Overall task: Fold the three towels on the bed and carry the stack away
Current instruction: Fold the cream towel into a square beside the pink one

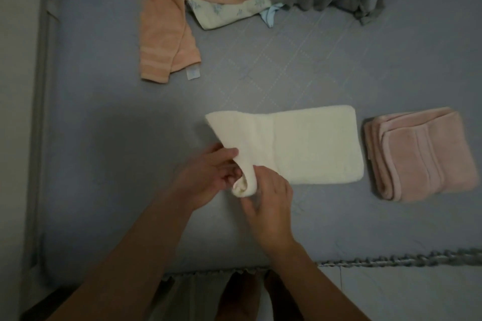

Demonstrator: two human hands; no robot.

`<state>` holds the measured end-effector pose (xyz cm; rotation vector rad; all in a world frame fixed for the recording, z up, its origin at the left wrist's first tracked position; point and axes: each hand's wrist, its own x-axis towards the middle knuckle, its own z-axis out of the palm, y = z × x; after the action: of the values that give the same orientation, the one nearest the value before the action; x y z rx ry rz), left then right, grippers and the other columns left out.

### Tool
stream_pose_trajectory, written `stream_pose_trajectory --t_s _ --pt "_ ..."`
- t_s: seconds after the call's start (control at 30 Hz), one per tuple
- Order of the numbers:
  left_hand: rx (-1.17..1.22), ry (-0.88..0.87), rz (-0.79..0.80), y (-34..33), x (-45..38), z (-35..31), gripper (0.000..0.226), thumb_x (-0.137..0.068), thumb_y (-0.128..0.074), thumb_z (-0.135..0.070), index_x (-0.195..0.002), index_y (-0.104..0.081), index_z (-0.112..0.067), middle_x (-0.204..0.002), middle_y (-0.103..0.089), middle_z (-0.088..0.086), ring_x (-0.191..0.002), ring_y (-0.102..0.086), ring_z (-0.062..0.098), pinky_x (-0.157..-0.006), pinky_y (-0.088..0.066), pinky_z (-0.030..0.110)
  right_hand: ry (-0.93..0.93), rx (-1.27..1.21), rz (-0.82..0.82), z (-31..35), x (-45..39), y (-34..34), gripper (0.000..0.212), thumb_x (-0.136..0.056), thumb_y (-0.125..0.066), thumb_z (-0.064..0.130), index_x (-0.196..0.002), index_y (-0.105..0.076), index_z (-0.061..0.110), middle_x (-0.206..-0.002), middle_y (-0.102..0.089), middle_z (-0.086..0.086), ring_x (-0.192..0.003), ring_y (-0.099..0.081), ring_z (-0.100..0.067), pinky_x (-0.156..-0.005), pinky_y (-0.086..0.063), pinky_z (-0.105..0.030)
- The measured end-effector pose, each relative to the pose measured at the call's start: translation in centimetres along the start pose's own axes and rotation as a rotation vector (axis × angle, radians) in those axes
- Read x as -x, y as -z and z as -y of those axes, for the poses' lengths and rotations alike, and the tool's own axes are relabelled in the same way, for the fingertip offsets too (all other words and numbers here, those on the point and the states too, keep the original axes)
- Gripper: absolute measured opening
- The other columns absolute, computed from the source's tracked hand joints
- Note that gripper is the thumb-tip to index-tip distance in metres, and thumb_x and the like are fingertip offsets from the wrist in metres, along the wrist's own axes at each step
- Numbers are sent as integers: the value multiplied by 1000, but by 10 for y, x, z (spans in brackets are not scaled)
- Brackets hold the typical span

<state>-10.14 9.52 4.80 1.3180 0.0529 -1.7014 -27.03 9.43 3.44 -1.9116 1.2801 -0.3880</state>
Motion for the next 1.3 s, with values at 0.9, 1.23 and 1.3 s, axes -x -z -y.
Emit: stream_pose_trajectory --t_s 0.9,1.23,1.3 --pt "-1254 81 34 -143 -96 -16 32 -88 -65 -43 -90 -68 -12 -91 -73 8 -86 -70 28 -72 -57 42 -799 -906 -372 -106 2 109 52 -88 -68 20 -133 -46 32 -121 -63 -1 -104 -64 -14 -88 -55 -37" --pt "-1236 -212 -149 -89 -90 24 18 -91 -63 -35 -102 -67 -22 -90 -72 -3 -81 -66 16 -66 -49 26 -814 -635 -326 -124 -10 93 12 -87 -65 27 -93 -56 33 -88 -65 14 -78 -63 -6 -64 -46 -16" --pt "-1364 -275 -264 -85 -102 30 21 -92 -57 -40 -103 -66 -24 -87 -68 -6 -81 -62 17 -70 -42 29 -811 -498 -292 -129 -24 85 14 -89 -63 32 -99 -54 28 -89 -62 13 -82 -61 -11 -62 -44 -20"
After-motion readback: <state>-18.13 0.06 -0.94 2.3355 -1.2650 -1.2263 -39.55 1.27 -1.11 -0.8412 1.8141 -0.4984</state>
